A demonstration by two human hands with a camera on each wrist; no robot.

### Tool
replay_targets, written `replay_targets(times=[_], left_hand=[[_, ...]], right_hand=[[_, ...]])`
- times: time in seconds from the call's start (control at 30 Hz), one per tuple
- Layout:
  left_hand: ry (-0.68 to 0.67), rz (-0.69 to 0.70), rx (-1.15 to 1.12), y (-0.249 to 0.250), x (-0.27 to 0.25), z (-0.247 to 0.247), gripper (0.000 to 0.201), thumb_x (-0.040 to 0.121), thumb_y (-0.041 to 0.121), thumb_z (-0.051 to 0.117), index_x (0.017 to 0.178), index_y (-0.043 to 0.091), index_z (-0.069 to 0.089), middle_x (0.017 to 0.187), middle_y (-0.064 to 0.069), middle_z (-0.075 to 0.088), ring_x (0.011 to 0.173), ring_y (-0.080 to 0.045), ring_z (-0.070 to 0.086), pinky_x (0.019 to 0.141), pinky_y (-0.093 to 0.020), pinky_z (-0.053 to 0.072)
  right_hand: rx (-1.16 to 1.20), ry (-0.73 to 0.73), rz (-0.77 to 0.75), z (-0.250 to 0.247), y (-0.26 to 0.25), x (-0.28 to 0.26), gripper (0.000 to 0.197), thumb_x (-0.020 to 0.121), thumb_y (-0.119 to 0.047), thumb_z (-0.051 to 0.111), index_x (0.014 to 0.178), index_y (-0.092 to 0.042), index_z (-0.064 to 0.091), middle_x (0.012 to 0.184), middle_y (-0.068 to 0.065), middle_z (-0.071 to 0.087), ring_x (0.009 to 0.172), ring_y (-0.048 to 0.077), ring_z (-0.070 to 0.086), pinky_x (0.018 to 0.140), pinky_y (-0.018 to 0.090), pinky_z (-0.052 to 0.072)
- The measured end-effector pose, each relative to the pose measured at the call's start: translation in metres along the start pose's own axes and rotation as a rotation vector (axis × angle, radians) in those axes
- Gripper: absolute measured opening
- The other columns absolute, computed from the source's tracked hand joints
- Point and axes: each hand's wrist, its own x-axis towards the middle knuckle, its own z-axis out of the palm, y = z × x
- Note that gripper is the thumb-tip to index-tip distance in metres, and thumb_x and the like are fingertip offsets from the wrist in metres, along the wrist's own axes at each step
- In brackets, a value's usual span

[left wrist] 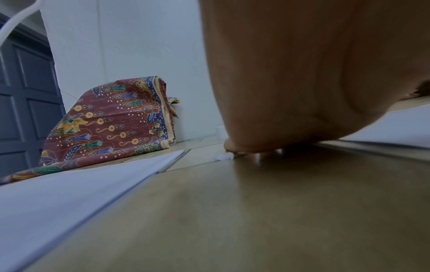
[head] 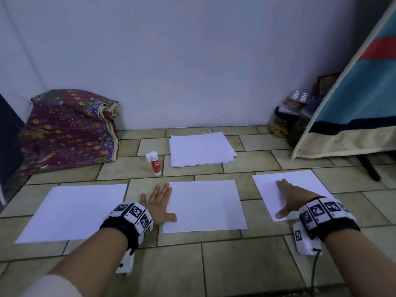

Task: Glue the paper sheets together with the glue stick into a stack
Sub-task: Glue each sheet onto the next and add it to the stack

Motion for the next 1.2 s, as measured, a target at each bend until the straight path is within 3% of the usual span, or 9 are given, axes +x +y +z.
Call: replay_targets(times=[0.07, 0.17, 0.27, 0.37, 0.43, 0.6, 0.9, 1.07, 1.2], left_hand=[[-0.008, 0.002, 0.015, 0.000, 0.001, 0.000, 0.130, 0.048, 0.083, 0.023, 0.150, 0.014, -0.021, 0.157, 0.003, -0.028, 0.146, -0.017, -0.020, 0.116, -0.050, -0.003], [-0.016, 0.038, 0.030, -0.003, -0.002, -0.003, 0.119, 0.075, 0.077, 0.047, 0.150, 0.014, -0.020, 0.157, 0.002, -0.028, 0.146, -0.019, -0.020, 0.117, -0.051, -0.001], [-0.015, 0.080, 0.027, -0.007, -0.007, -0.011, 0.115, 0.082, 0.064, 0.059, 0.152, 0.014, -0.016, 0.158, 0.003, -0.025, 0.147, -0.020, -0.018, 0.118, -0.053, 0.003], [-0.002, 0.088, 0.033, -0.006, -0.007, -0.012, 0.131, 0.062, 0.082, 0.056, 0.153, 0.015, -0.010, 0.159, 0.004, -0.020, 0.148, -0.020, -0.013, 0.118, -0.054, 0.008], [0.020, 0.075, 0.050, -0.003, -0.005, -0.009, 0.145, 0.037, 0.090, 0.037, 0.154, 0.017, -0.007, 0.160, 0.005, -0.018, 0.147, -0.019, -0.011, 0.117, -0.056, 0.011], [0.095, 0.100, 0.060, 0.012, 0.000, -0.003, 0.120, 0.074, 0.071, 0.061, 0.153, 0.010, -0.007, 0.159, 0.000, -0.019, 0.147, -0.020, -0.015, 0.118, -0.055, 0.005], [0.063, 0.112, 0.058, 0.020, 0.001, 0.000, 0.117, 0.080, 0.067, 0.059, 0.152, 0.008, -0.013, 0.159, -0.001, -0.023, 0.147, -0.019, -0.018, 0.117, -0.056, 0.002], [0.089, 0.076, 0.080, 0.020, 0.003, 0.009, 0.115, 0.083, 0.068, 0.053, 0.150, 0.009, -0.019, 0.157, -0.001, -0.028, 0.146, -0.017, -0.022, 0.118, -0.053, -0.003], [0.104, 0.053, 0.080, 0.021, 0.006, 0.013, 0.114, 0.082, 0.070, 0.051, 0.151, 0.011, -0.018, 0.157, 0.001, -0.027, 0.145, -0.015, -0.022, 0.117, -0.052, -0.006]], right_hand=[[0.018, 0.002, -0.017, 0.000, 0.000, -0.002, 0.117, 0.078, -0.043, 0.075, 0.151, -0.005, -0.008, 0.160, 0.010, -0.009, 0.148, 0.021, 0.010, 0.115, 0.030, 0.018], [0.048, -0.002, -0.014, -0.001, 0.002, -0.005, 0.100, 0.088, -0.043, 0.063, 0.152, -0.010, -0.007, 0.160, 0.009, -0.007, 0.147, 0.021, 0.013, 0.114, 0.028, 0.018], [0.091, 0.052, 0.011, -0.005, 0.001, -0.009, 0.074, 0.097, -0.037, 0.051, 0.153, -0.011, 0.011, 0.159, 0.010, 0.018, 0.141, 0.022, 0.030, 0.107, 0.027, 0.027], [0.133, 0.219, 0.006, -0.017, -0.001, -0.014, 0.043, 0.098, -0.016, 0.043, 0.140, -0.005, 0.039, 0.123, 0.015, 0.059, 0.110, 0.026, 0.055, 0.085, 0.027, 0.036], [0.161, 0.346, 0.030, -0.024, -0.002, -0.016, 0.044, 0.093, -0.004, 0.039, 0.138, -0.003, 0.039, 0.095, 0.010, 0.061, 0.085, 0.025, 0.056, 0.076, 0.030, 0.040], [0.134, 0.477, 0.213, -0.042, -0.028, -0.034, 0.026, 0.090, -0.008, 0.046, 0.115, -0.004, 0.052, 0.113, 0.015, 0.059, 0.107, 0.031, 0.054, 0.086, 0.037, 0.044], [0.082, 0.228, -0.101, 0.008, -0.132, -0.036, 0.047, 0.093, -0.022, 0.044, 0.136, -0.005, 0.036, 0.140, 0.013, 0.041, 0.132, 0.032, 0.035, 0.108, 0.043, 0.030], [0.159, 0.036, -0.133, 0.041, -0.182, -0.025, 0.055, 0.094, -0.032, 0.046, 0.140, -0.007, 0.031, 0.145, 0.013, 0.036, 0.137, 0.036, 0.028, 0.112, 0.054, 0.024], [0.061, 0.041, -0.191, 0.042, -0.198, -0.029, 0.055, 0.099, -0.030, 0.039, 0.143, 0.000, 0.027, 0.147, 0.017, 0.034, 0.138, 0.032, 0.028, 0.116, 0.051, 0.013]])
